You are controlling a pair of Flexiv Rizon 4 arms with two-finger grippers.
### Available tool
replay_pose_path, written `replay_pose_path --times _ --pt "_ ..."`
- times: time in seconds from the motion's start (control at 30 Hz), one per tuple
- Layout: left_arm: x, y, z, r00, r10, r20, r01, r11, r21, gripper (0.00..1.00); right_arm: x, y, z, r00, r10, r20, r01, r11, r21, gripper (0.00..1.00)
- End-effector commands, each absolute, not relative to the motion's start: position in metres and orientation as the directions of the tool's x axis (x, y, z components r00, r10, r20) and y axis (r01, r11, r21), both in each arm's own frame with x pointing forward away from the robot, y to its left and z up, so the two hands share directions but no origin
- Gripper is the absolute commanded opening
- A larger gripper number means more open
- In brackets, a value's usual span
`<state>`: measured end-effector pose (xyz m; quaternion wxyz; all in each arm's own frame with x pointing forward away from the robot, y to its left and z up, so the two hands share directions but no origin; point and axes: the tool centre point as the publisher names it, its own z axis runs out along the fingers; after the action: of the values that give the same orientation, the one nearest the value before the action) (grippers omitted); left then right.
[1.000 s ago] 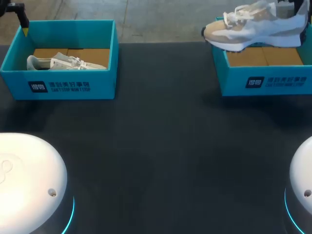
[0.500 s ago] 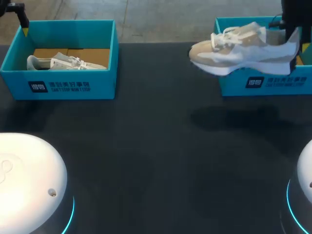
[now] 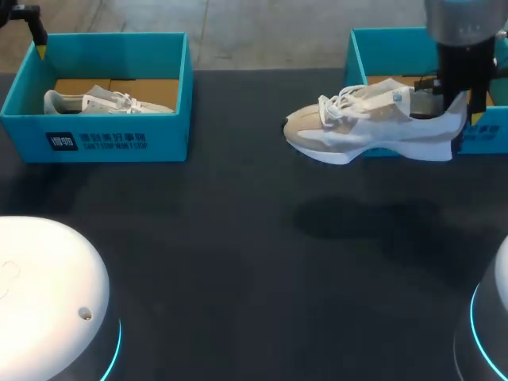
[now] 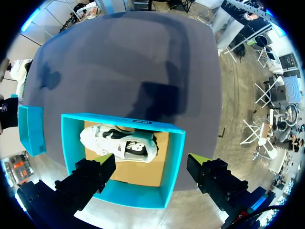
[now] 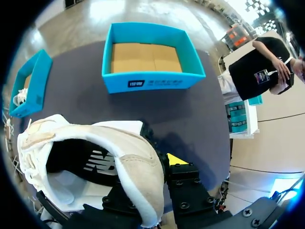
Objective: Take the shoe out of the shoebox, open the shoe tongue, remove and reinsert the insole, then place the shoe into the shoebox
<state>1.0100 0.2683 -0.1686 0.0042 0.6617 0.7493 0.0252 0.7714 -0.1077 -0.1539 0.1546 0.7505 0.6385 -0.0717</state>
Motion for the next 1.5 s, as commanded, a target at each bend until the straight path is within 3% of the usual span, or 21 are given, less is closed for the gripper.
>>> replay_pose_path --times 0.03,0.37,1.5 --pt "1.008 0.268 -0.168 -0.124 0.992 0.029 0.991 0.123 0.046 1.0 0.767 -0.111 -0.154 0.174 0.94 -0.294 0.972 -0.116 0.203 0.0" --pt "1.008 0.268 -0.168 -0.124 0.992 0.029 0.991 0.123 0.046 1.0 0.767 -0.111 -0.154 0.174 0.94 -0.294 0.972 -0.116 0.203 0.0" --pt "1.008 0.268 -0.168 -0.124 0.992 0.029 0.991 0.123 0.046 1.0 0.714 0.003 -0.266 0.053 0.981 -0.189 0.994 -0.033 0.107 0.0"
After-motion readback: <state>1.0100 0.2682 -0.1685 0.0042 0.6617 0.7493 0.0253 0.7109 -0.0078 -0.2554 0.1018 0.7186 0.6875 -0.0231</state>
